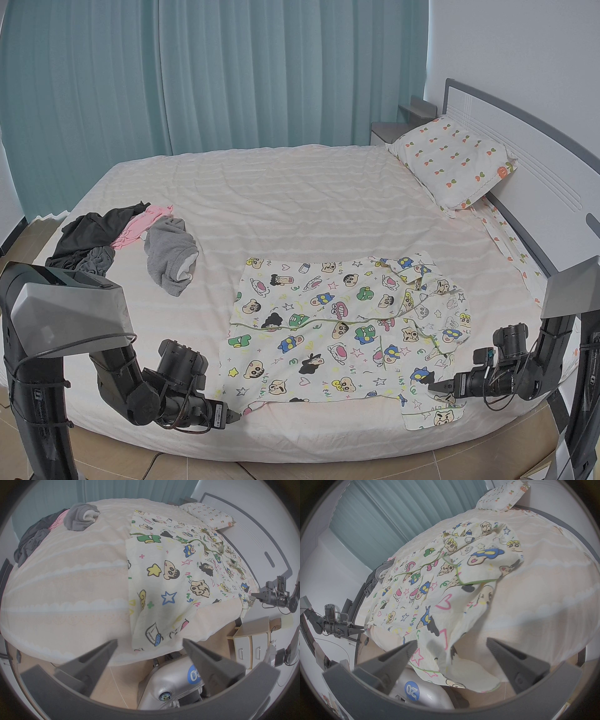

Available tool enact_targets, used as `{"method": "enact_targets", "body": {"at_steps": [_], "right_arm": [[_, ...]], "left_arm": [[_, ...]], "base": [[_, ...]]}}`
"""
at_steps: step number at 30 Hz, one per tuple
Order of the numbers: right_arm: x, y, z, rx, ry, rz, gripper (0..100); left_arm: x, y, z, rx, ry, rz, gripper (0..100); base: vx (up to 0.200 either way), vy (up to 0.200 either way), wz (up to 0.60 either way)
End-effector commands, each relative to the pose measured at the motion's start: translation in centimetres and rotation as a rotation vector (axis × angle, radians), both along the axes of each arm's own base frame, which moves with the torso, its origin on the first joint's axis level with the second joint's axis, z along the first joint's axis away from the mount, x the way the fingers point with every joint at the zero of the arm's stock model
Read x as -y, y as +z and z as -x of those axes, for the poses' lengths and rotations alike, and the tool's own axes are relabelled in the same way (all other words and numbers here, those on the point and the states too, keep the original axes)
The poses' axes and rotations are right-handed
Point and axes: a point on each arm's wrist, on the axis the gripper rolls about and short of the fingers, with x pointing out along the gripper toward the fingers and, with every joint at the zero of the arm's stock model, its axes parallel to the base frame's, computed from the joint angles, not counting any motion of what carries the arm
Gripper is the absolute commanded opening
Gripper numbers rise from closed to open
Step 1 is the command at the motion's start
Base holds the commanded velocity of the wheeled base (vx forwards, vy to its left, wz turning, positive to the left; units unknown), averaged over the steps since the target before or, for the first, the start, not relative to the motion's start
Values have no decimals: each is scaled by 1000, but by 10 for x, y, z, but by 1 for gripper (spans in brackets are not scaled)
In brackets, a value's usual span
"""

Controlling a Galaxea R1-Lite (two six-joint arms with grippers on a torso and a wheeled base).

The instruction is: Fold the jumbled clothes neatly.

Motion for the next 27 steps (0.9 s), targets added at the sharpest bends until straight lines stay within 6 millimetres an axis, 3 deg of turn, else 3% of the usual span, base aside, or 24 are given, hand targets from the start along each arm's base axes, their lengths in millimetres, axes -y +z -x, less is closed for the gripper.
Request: {"method": "enact_targets", "body": {"at_steps": [1, 3, 7, 10, 11, 17, 27], "right_arm": [[17, 28, 6, 75, -63, 3, 100], [21, 35, 7, 96, -80, 4, 100], [29, 67, 15, 195, -114, -2, 100], [27, 77, 20, 220, -118, -11, 100], [22, 90, 29, 251, -116, -35, 100], [2, 115, 40, 294, -121, -146, 100], [-30, 128, 31, 285, -86, -286, 100]], "left_arm": [[-10, 27, -1, 60, 82, 69, 100], [-11, 39, 0, 86, 109, 109, 100], [-10, 97, 9, 208, 147, 320, 100], [-9, 113, 11, 234, 188, 389, 100], [-2, 125, 15, 224, 244, 481, 100], [7, 126, 17, 175, 273, 569, 100], [12, 124, 23, 168, 259, 639, 100]], "base": [[0, 0, 0], [0, 0, 0], [0, 0, 0], [0, 0, 0], [0, 0, 0], [133, 0, 0], [200, 0, 0]]}}
